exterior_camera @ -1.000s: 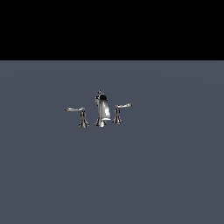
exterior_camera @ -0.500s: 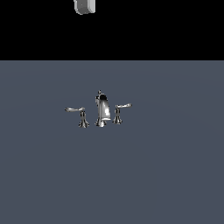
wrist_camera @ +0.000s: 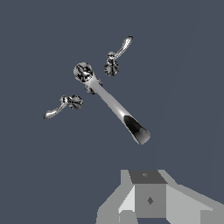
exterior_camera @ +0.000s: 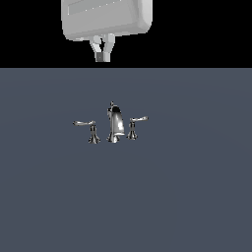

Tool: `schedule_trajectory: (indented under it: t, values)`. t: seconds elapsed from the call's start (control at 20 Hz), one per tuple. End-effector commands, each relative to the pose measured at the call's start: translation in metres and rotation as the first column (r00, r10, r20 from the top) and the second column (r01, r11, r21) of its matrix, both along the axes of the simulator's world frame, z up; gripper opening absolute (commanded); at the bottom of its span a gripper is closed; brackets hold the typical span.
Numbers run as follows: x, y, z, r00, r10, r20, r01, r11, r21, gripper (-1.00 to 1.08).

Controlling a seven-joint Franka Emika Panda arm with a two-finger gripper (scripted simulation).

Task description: Turn on the faucet by rotating a designated handle.

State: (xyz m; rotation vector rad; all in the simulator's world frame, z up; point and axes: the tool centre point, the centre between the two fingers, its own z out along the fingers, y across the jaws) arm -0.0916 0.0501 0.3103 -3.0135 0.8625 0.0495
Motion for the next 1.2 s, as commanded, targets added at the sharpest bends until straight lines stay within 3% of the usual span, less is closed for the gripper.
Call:
schedule_trajectory:
  t: [0.0,0.3,0.6,1.15]
  values:
    - [0.016,-0.001,-0.015,0.998,-0.055,0.002,0.055,0.999,0.0,-1.0]
    - [0.054,-0.007,-0.051,0.983,-0.181,0.006,0.181,0.984,-0.003,-1.0]
    - [0.091,-0.019,-0.087,0.952,-0.306,0.01,0.306,0.952,-0.007,-1.0]
    - [0.158,-0.058,-0.155,0.846,-0.533,0.02,0.534,0.846,-0.015,-1.0]
